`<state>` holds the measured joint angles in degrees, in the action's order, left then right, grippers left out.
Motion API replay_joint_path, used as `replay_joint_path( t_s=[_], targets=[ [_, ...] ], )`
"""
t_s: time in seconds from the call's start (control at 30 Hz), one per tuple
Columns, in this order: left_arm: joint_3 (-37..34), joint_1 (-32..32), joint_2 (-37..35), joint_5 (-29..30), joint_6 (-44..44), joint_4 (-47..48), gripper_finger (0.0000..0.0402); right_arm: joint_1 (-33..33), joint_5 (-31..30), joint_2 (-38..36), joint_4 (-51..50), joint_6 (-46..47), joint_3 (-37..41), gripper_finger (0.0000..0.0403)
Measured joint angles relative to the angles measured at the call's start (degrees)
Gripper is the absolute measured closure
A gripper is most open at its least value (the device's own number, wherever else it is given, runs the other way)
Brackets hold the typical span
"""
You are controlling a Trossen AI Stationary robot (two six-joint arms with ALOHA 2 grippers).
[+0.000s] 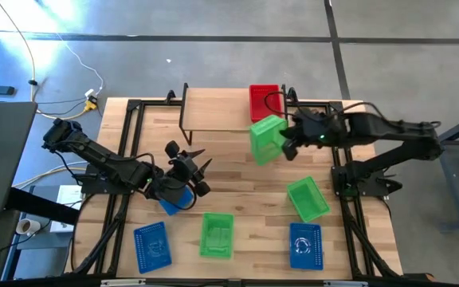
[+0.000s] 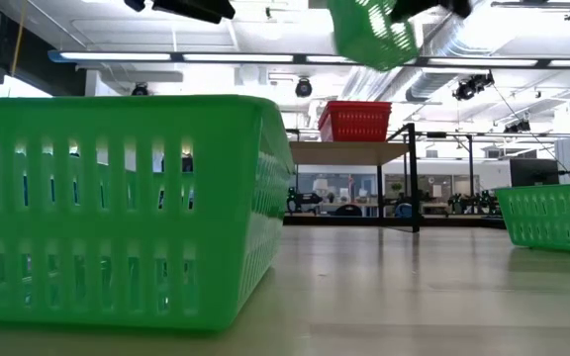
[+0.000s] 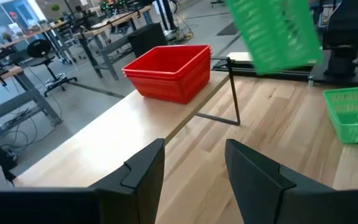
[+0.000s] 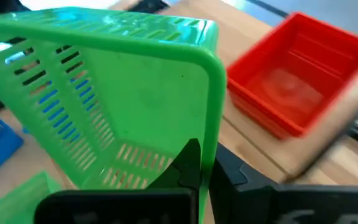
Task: Stack baskets on shelf by color
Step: Stack the top left green basket on the top of the right green basket
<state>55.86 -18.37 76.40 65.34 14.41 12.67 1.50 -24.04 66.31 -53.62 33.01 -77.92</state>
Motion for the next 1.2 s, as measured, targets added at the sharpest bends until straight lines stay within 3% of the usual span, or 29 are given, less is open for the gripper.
replay_joint_path(
  t_s=[0.23, 0.43, 0.67, 1.0, 1.2],
  targets=[
    [0.0, 0.0, 0.0, 0.0, 0.0, 0.0, 0.0243, 0.0, 4.6, 0.1, -24.4, 7.7, -11.4, 0.0403],
    [0.0, 0.0, 0.0, 0.0, 0.0, 0.0, 0.0243, 0.0, 13.7, 0.1, -35.2, 13.6, -12.8, 0.0403],
    [0.0, 0.0, 0.0, -0.6, 0.0, 0.0, 0.0243, -0.1, 24.0, 0.1, -36.4, 13.3, -6.2, 0.0403],
    [0.0, 0.0, 0.0, -0.9, 0.4, 0.0, 0.0243, -2.8, 40.1, 0.0, -35.8, 12.1, 9.0, 0.0403],
    [0.0, 0.0, 0.0, -0.9, 0.4, 0.0, 0.0243, -6.0, 47.2, -0.1, -30.1, 9.1, 17.2, 0.0403]
  ],
)
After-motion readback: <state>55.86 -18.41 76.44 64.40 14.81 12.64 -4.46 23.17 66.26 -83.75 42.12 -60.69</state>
